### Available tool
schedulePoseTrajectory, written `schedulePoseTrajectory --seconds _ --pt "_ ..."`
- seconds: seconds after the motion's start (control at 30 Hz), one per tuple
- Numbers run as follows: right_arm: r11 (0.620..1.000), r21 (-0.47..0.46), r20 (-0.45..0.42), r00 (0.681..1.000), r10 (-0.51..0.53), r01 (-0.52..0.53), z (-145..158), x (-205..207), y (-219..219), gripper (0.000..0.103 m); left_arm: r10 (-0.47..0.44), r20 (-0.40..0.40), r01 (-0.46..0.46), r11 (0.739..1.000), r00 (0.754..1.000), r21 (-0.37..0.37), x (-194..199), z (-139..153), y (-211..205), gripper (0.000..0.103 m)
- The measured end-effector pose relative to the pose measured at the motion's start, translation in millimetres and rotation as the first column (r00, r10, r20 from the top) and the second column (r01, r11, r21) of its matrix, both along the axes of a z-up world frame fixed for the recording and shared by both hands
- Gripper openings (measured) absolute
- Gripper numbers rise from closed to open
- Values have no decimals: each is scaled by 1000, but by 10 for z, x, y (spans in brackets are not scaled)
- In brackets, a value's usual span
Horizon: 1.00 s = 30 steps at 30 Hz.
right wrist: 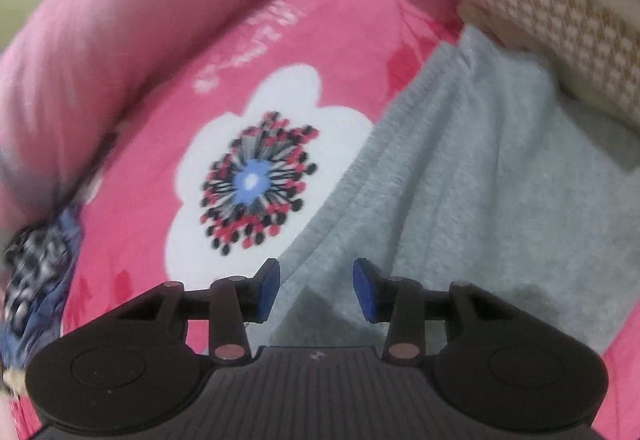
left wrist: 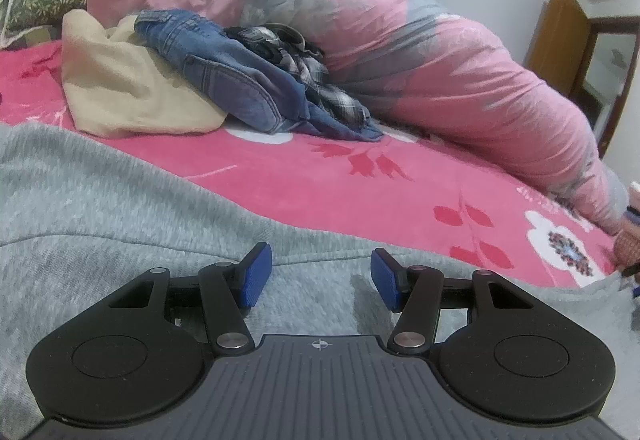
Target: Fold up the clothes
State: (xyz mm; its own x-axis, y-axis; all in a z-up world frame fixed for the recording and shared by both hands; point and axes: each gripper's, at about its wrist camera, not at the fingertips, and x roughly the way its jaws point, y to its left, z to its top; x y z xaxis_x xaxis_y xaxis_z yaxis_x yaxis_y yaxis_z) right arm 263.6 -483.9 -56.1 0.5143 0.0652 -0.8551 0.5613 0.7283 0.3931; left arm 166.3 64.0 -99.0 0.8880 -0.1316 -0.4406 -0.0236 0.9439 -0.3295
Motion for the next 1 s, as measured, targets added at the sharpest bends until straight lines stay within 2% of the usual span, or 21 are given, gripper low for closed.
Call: schedulePoseTrajectory --seconds 0.03,0.1,0.17,0.23,0.53,0.77,0.87,0.9,0.97,1.0 --pt "1000 -6 -25 1000 -9 9 -37 37 2 42 0 1 0 1000 1000 -7 -2 -1 7 55" --pt "999 -42 -71 997 -18 15 -119 69 38 34 -1 3 1 1000 1000 -13 -6 -1 13 55" --pt "997 -73 -54 998 -16 12 -94 62 72 9 0 3 0 1000 1000 -15 -8 -1 14 55" --pt "995 -103 -34 999 -13 9 -63 53 106 4 2 3 -2 1000 1000 -16 -9 0 17 55" --pt "978 -206 58 998 -13 25 102 126 217 3 47 13 -47 998 999 -29 -41 4 55 54" --pt "974 -223 20 999 -49 52 -208 308 163 3 56 13 -56 998 998 -23 -37 -1 46 54" --pt "974 -206 61 995 -82 93 -281 283 68 5 56 13 -56 998 998 -24 -33 -6 49 54" --pt "974 -190 82 991 -105 119 -256 230 5 6 55 13 -55 998 998 -26 -33 -8 54 55" --pt "970 -173 124 981 -150 170 -168 76 -113 27 54 13 -54 998 998 -29 -33 -12 62 55" --pt "965 -174 146 974 -171 195 -104 -25 -165 31 54 13 -54 998 998 -30 -33 -12 63 55"
